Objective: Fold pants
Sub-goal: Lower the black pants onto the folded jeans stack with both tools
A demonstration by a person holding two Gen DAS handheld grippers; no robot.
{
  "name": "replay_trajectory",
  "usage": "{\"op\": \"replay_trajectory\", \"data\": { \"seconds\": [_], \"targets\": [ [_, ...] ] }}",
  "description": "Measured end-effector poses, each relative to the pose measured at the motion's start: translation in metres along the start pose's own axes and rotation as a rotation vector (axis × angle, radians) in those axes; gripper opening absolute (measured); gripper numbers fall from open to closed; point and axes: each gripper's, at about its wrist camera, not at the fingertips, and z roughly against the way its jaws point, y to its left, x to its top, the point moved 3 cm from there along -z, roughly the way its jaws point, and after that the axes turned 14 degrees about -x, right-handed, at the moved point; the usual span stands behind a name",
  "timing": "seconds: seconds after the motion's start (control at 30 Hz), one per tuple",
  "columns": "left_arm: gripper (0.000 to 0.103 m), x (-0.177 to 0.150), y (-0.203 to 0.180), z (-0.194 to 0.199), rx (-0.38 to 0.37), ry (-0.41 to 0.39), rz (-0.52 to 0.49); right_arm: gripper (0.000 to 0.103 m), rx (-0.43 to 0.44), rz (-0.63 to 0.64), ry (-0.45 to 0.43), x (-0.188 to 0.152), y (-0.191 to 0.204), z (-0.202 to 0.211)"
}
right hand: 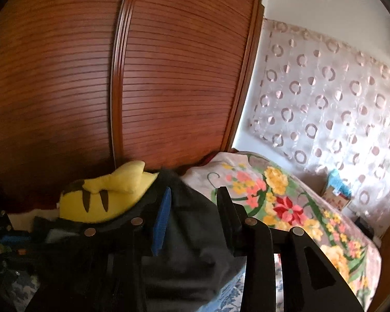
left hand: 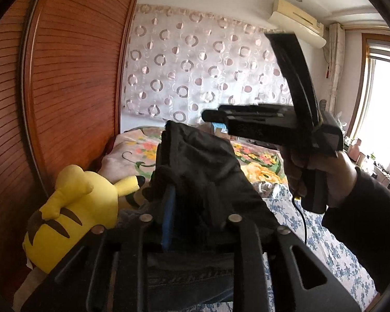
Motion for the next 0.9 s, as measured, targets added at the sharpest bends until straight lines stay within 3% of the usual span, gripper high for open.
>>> {"op": "replay_trajectory", "data": {
  "seconds": [0.13, 0.3, 0.5, 0.73, 0.9],
  "targets": [
    [0.043, 0.003, -0.002, 0.001, -0.008, -0.017, -0.004, 0.038, 0.073, -0.036, 0.026, -0.013, -0.007, 0.0],
    [0.046, 0.006, -0.01, -0.008, -0.026, -0.016, -0.03, 0.038, 0.1, -0.07, 0.115, -0.035, -0.019, -0.023],
    [0.046, -0.025, 0.007, -0.043, 0.014, 0.155, -0.009, 0.038, 0.081, -0.136, 0.198, -0.051, -0.036, -0.057],
    [0.046, -0.041, 0.015, -0.049, 0.029, 0.181, 0.005, 0.038, 0.076, -0.167, 0.201, -0.049, -0.03, -0.067],
    [0.046, -0.036, 0.012, -0.041, 0.046, 0.178, 0.008, 0.038, 0.069, -0.184, 0.167, -0.052, -0.025, -0.043]
  ]
}}
